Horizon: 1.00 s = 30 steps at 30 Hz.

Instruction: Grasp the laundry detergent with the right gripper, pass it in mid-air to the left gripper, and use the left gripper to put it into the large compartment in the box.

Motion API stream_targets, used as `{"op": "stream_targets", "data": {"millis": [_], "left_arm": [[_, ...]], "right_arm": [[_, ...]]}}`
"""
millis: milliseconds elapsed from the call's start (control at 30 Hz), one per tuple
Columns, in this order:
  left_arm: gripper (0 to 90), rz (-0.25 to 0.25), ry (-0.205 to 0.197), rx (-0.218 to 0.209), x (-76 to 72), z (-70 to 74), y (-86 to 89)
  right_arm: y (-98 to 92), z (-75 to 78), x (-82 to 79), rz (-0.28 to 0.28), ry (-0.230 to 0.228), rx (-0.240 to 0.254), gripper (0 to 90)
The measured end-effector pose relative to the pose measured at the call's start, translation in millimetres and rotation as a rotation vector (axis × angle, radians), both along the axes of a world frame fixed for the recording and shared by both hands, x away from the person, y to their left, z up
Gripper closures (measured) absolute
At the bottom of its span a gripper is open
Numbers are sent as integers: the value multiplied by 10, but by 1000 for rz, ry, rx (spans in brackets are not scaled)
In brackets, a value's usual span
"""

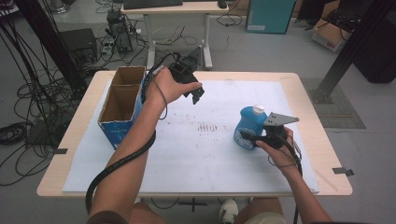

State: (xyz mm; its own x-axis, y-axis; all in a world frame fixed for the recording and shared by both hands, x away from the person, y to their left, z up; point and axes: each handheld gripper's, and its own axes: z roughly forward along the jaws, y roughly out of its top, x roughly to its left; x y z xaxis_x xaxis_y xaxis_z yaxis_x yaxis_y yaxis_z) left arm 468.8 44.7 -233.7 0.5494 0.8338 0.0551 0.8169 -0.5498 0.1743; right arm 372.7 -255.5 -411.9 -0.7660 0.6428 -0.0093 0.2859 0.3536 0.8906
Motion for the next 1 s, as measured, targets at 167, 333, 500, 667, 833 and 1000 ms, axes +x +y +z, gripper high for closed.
{"op": "stream_targets", "data": {"millis": [167,333,500,667,833,1000], "left_arm": [[73,-1,0,2,-1,3,-2],[73,-1,-3,4,-7,11,-5],[73,-6,0,8,-12,8,-14],[73,-6,-2,7,-13,17,-19],[73,-7,-3,8,-13,19,-22],[73,-12,1,12,-15,12,-25]], "right_arm": [[-2,-2,-3,-2,4,3,408],[-1,-2,-4,-8,6,5,411],[-8,-9,1,-7,3,12,412],[-5,-4,1,-9,9,11,414],[-6,-4,2,-7,11,10,414],[-8,-1,7,3,6,3,414]]}}
